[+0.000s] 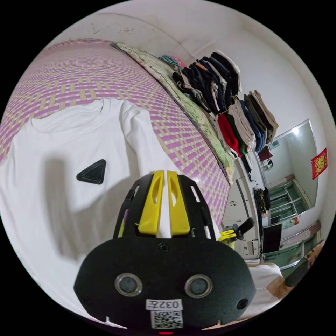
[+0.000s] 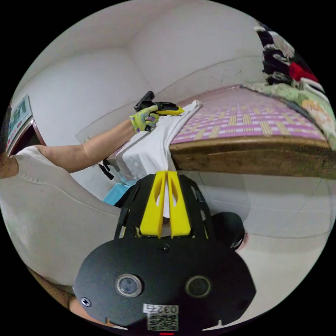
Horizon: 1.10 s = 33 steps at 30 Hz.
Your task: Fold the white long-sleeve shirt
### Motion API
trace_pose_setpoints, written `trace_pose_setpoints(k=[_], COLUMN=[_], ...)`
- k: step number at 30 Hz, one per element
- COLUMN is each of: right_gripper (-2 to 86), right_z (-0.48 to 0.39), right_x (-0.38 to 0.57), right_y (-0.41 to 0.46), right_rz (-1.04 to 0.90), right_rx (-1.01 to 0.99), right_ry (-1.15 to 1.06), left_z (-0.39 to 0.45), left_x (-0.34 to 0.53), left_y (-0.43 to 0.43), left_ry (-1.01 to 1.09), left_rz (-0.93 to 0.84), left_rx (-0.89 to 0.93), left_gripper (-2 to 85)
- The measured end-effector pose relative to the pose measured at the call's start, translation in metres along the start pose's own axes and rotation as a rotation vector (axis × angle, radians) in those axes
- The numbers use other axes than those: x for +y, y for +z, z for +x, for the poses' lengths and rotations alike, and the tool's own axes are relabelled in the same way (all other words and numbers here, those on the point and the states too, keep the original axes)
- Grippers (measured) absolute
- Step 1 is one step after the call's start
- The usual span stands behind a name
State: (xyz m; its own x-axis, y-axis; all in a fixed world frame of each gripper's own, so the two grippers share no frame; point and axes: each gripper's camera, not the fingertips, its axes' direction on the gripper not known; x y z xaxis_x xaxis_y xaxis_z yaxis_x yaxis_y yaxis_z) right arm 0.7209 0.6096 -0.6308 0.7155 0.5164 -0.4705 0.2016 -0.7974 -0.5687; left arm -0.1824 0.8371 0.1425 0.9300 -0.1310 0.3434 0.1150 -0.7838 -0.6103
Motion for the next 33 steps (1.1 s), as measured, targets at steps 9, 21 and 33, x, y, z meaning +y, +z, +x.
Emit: trace_pose_setpoints(k=[9,21,33], right_gripper=[12.0,2.3,8.6], right_z=[0.048,0.059,0.108], right_x=[0.008,0.002,0.019], right_y=[0.014,0.038,-0.024], right_rz=[0.007,-0.07,-0.005], right_rx=[-0.139,-0.161,-0.123], right_ry=[0.082,-0.025,0.18], left_z=[0.026,0.015,0.051], left_x=[-0.008,-0.048,-0.088], left_y=[-0.02,0.01,0.032], left_ry=[0.063,0.052,0.117], left_rz=[0.075,-0.015,0.01], left_rx=[-0.122,-0.131,-0.087], left_gripper=[0.3,-0.8,-0.9])
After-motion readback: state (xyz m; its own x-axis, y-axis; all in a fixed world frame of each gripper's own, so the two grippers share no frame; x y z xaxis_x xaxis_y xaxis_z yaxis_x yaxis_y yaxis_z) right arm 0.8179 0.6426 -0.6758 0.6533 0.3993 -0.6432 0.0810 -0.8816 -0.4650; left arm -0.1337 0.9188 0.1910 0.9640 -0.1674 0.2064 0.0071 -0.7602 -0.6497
